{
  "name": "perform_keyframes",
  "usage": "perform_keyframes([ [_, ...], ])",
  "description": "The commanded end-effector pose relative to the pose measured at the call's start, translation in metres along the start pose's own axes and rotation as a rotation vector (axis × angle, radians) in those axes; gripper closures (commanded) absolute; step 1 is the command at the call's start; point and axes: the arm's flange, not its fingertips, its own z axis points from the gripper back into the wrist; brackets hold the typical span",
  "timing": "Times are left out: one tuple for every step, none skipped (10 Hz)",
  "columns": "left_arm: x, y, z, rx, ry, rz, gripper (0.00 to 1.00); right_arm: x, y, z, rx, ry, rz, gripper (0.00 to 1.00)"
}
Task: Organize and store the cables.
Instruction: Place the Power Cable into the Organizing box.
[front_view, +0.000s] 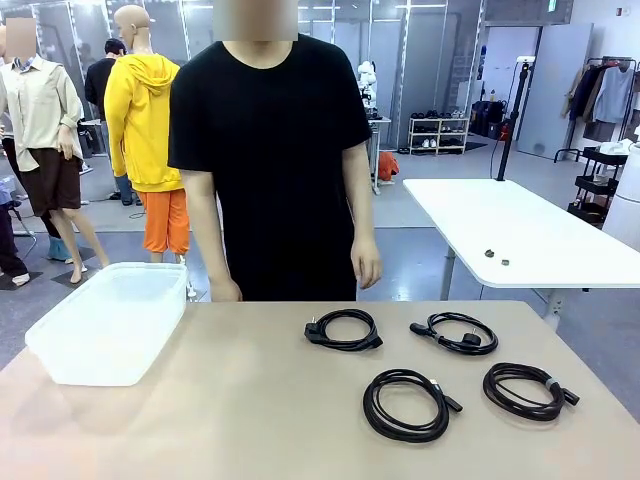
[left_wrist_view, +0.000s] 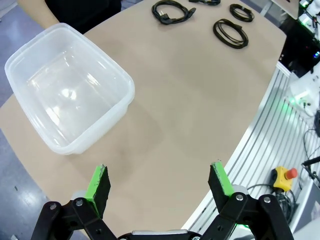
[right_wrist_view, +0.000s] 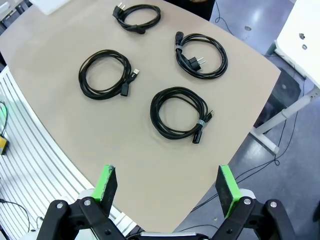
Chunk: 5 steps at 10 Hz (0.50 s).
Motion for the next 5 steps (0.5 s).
perform_keyframes([
  [-0.0003,0.0003,-0.0007,-0.011,-0.004,-0.012,0.0,-0.0008,-0.0006,0.0,0.003,-0.004,0.001,0.0],
  [-0.0003,0.0003,-0.0007,-0.011,-0.004,-0.012,0.0,-0.0008,-0.0006,0.0,0.003,-0.004,0.001,0.0],
  [-0.0003,0.0003,-0.0007,-0.011,-0.004,-0.012,0.0,-0.0008,-0.0006,0.0,0.003,-0.004,0.001,0.0],
  [-0.0003,0.0003,-0.0007,-0.011,-0.004,-0.012,0.0,-0.0008,-0.0006,0.0,0.003,-0.004,0.001,0.0],
  [-0.0003,0.0003,-0.0007,-0.011,-0.004,-0.012,0.0,-0.0008,-0.0006,0.0,0.003,-0.004,0.001,0.0],
])
